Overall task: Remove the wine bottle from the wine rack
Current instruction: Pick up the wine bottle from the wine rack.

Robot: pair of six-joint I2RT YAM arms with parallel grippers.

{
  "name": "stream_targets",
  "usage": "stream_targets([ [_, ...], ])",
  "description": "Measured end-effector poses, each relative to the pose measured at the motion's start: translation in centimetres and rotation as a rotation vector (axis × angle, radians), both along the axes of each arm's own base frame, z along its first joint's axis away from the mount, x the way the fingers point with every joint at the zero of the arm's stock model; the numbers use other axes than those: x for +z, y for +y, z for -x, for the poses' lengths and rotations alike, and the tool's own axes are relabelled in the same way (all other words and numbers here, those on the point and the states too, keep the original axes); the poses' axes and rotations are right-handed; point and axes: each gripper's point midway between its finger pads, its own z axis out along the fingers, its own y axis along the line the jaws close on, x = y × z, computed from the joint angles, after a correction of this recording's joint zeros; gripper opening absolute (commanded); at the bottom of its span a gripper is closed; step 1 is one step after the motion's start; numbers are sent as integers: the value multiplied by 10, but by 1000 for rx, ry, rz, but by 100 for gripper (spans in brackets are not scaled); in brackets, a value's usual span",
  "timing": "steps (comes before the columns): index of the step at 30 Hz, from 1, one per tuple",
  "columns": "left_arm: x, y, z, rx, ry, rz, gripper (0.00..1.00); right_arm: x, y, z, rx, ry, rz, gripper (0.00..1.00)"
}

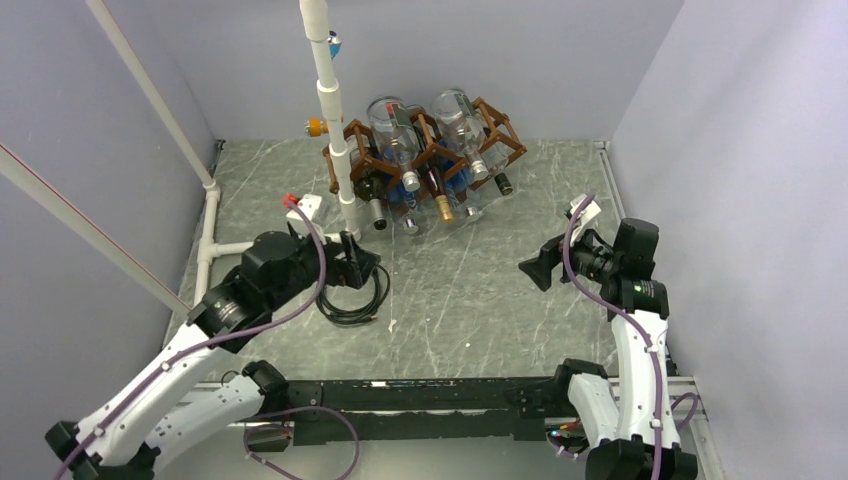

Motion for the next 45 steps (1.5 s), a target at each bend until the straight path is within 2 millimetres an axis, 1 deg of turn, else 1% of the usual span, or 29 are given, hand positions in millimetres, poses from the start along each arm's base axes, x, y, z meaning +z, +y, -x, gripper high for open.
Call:
stream_targets([
  [9, -3, -29, 3, 74, 10, -162, 99, -2, -2, -1, -6, 2, 3, 100],
  [12, -2, -39, 0, 113, 15, -179, 99, -3, -2, -1, -7, 3, 3, 100],
  [14, -3, -45, -8, 168, 35, -190, 99, -3, -2, -1, -7, 3, 4, 100],
  [17, -5, -49, -25, 293, 81, -226, 99, -3, -3, -1, -9, 4, 5, 100],
  [21, -3, -59, -48, 426, 106, -274, 99, -5, -4, -1, -17, 9, 10, 100],
  [24, -1, -68, -60, 461, 96, -304, 99, -7, -5, -2, -22, 12, 12, 100],
  [29, 15, -82, -86, 500, 83, -289, 99, -9, -5, -1, -24, 14, 13, 100],
  [32, 25, -87, -114, 545, 98, -256, 99, -9, -5, -1, -25, 15, 14, 100],
  [34, 27, -88, -130, 566, 109, -242, 97, -9, -6, -1, -27, 15, 15, 100],
  [37, 23, -88, -153, 596, 132, -243, 91, -9, -6, -1, -28, 13, 16, 100],
  [39, 18, -89, -165, 608, 141, -249, 89, -9, -6, -1, -29, 9, 17, 100],
  [45, -2, -85, -194, 638, 164, -290, 86, -10, -6, -1, -31, 8, 17, 100],
])
